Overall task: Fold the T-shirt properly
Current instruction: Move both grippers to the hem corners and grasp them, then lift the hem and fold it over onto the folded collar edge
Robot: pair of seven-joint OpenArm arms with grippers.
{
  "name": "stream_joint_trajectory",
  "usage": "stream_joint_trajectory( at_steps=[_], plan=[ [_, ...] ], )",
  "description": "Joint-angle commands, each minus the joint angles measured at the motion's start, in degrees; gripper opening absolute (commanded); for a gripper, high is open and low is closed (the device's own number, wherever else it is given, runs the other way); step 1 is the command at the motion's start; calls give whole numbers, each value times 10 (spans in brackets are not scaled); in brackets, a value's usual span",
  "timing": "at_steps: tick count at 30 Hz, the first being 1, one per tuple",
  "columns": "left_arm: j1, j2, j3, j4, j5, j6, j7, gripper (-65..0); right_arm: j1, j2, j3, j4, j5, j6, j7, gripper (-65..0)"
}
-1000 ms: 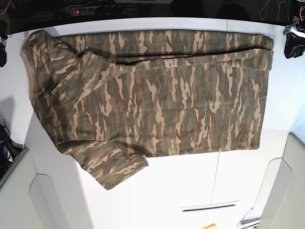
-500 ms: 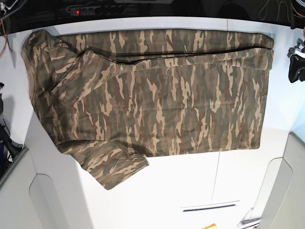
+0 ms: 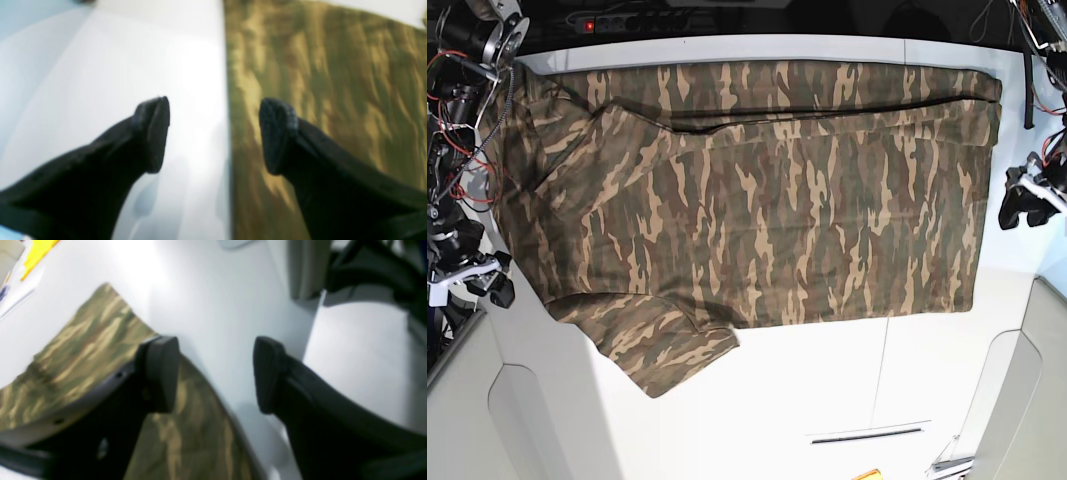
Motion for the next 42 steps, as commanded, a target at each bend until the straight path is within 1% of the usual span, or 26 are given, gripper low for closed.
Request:
stream_joint_trajectory(
  at_steps=[1,5,8,10,14,20,26,30,33,36,38,42],
  plan=[
    [-27,-20,5,-15,-5,-2,-19,-209,27,12,-2,-10,0,-1,25,-303],
    [-114,-34,42,-126,21,-2,-38,-209,57,12,-2,-76,-21,-1,47,-303],
    [-170,-39,73,-204,28,-3,-44,-209,59,12,-2,-98,-22,-1,59,-303],
    [-200,-39,96,-247,30,-3,-47,-209,59,12,-2,-109,-22,-1,61,-303],
    [-237,-37,148,-302,30,-3,-70,-209,57,10,-2,-116,-22,-1,61,-303],
    [-247,-28,194,-314,31,-2,-103,-209,57,5,-2,-116,-21,-1,61,-303],
    [-249,2,195,-314,38,-2,-103,-209,57,-17,-2,-116,-20,-1,62,-303],
    [-258,22,195,-314,56,-2,-103,-209,58,-36,-7,-116,-20,-1,64,-303],
    [-267,32,195,-314,59,0,-100,-210,58,-42,-33,-116,-20,-1,66,-303],
    [-275,38,195,-314,60,13,-96,-210,58,-42,-75,-116,-18,1,68,-303],
    [-275,38,196,-314,60,13,-96,-210,58,-42,-104,-116,-11,6,68,-304],
    [-275,39,196,-314,60,12,-88,-217,61,-42,-152,-116,-9,6,68,-305]
  ],
)
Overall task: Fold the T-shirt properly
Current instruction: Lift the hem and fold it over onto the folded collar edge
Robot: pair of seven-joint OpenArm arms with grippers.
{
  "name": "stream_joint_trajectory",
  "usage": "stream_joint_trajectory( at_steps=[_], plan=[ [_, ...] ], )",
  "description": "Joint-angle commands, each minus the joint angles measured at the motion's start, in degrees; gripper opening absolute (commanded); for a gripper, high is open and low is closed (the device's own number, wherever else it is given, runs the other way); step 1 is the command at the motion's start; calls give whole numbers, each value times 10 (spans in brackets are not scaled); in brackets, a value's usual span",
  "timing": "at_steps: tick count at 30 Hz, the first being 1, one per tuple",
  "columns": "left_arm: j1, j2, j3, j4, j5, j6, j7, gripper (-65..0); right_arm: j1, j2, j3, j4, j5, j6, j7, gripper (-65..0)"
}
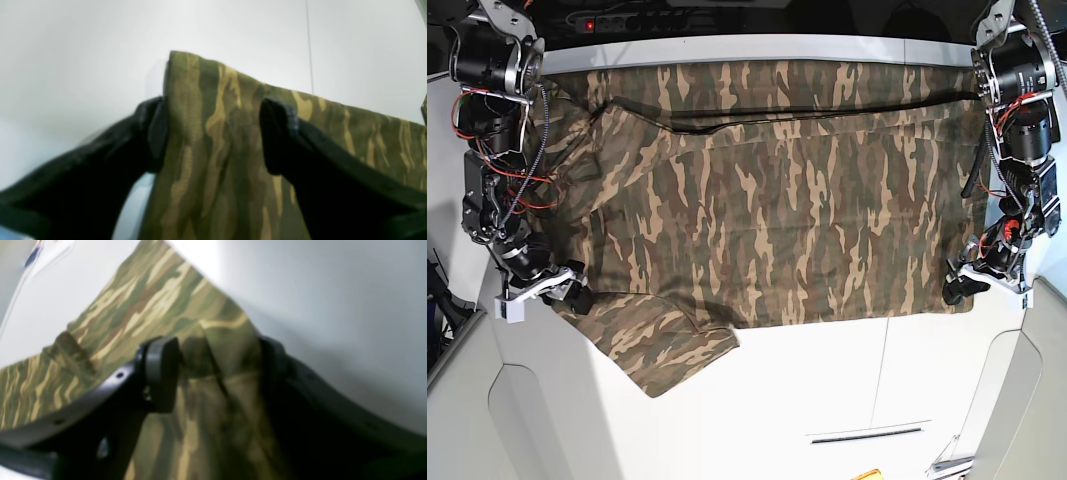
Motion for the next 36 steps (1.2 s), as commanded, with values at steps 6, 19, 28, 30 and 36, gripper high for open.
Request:
stream_joint_trajectory(
  at_steps=[6,19,28,30,36],
  plan=[
    [-8,-5,0,4,5,2,20,-381,20,-2,-35,6,-20,8,-11,-384],
    [-8,-16,0,15,-9,-63,48,-650,26,-3,-35,33,-19,8,-19,-650],
    [5,-38,0,112,-95,-76,183,-650,3,20,-32,164,18,9,-147,-650],
    [20,-44,0,151,-112,-76,192,-650,-14,32,-32,197,37,9,-156,-650],
    [87,-73,0,274,-145,-76,222,-650,-69,61,-32,296,92,10,-219,-650]
  ],
)
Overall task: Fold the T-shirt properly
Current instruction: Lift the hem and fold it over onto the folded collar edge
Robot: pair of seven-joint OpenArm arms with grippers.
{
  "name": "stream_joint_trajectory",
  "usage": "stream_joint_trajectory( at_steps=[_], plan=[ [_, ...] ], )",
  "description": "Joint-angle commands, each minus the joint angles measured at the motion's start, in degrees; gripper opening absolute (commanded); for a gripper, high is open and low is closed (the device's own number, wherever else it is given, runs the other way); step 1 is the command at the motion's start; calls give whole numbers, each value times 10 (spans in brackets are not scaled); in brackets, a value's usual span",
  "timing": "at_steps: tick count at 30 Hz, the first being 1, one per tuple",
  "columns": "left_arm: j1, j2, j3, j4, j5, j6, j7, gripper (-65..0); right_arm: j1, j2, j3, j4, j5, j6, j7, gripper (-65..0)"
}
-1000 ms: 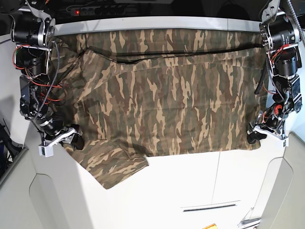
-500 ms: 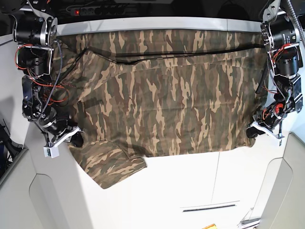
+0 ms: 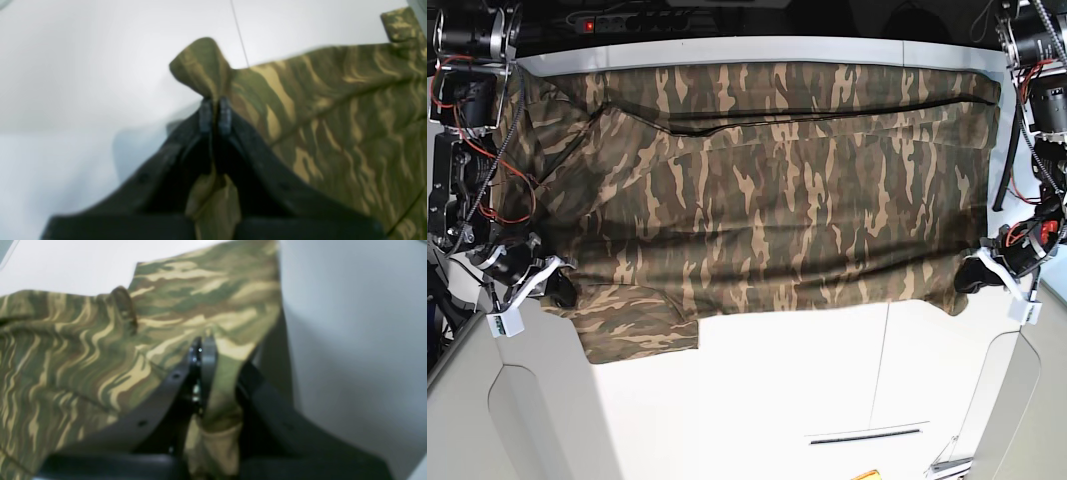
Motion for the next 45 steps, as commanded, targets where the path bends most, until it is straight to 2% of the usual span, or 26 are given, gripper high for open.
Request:
stream_joint_trajectory(
  at_steps=[1,7,15,23,24,26,27,28,31,36,45],
  plan=[
    [3,-12,-3,26,-11,-7,-6,-650,4,11,3,20,12,4,10,-650],
    [72,-22,-43,110,-11,5,7,-650,-38,23,16,64,12,4,8,-650],
    [186,-19,-134,191,-56,-7,31,-650,-110,23,53,96,41,4,4,-650],
    [249,-15,-142,220,-71,-7,32,-650,-170,12,70,95,39,3,11,-650],
    [249,-15,-142,220,-71,-7,32,-650,-174,10,70,95,35,3,12,-640],
    [249,-15,-142,220,-71,-7,32,-650,-181,9,70,95,35,-1,13,-449],
    [249,-15,-142,220,-71,-7,31,-650,-183,9,70,95,36,-3,13,-375],
    [249,-15,-142,220,-71,-7,31,-650,-183,9,71,95,35,-3,13,-328],
    [250,-14,-142,220,-71,-7,32,-650,-179,9,85,95,37,-2,28,-316],
    [250,2,-142,220,-71,-7,30,-650,-165,8,129,95,51,-2,107,-316],
    [250,40,-142,220,-43,-7,28,-650,-91,-38,137,70,-32,-16,113,-316]
  ],
)
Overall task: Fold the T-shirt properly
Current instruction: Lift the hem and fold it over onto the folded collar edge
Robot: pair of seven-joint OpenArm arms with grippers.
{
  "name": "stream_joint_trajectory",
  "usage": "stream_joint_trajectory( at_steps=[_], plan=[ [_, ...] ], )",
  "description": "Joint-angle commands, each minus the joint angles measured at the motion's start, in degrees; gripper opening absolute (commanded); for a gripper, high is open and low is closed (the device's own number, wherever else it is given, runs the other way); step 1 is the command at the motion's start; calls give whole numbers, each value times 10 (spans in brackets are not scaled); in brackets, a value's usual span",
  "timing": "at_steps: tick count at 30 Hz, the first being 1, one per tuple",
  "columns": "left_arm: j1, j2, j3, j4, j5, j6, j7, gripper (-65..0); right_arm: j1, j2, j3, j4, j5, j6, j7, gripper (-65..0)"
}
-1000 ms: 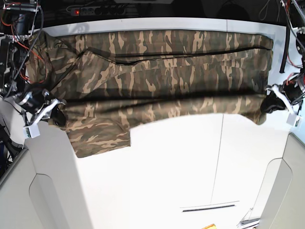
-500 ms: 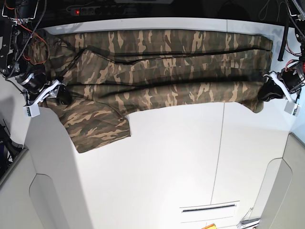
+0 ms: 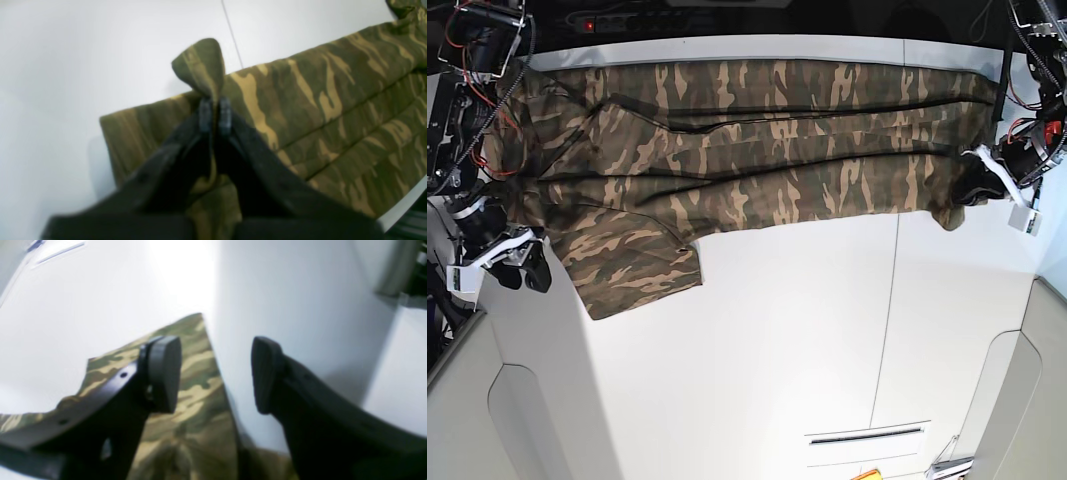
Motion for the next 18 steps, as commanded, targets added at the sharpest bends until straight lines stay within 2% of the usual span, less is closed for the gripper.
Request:
stream_joint_trajectory(
  at_steps=[1,6,9,14,18],
  plan=[
    [-4,-10,-5,9,-6,-5,-11,-650,19,9,-2,-10,4,-3,17,-316],
    [-5,-10,-5,9,-4,-5,-23,-650,83,8,-39,-140,-62,-3,77,-316],
    [-5,-10,-5,9,-4,-5,-21,-650,109,7,-71,-198,-64,-2,80,-316],
    [-5,-10,-5,9,-4,-5,-23,-650,111,-1,-124,-214,-64,-2,79,-316],
    [-5,-10,-5,9,-4,-5,-23,-650,111,-15,-142,-214,-64,-2,79,-321]
  ],
)
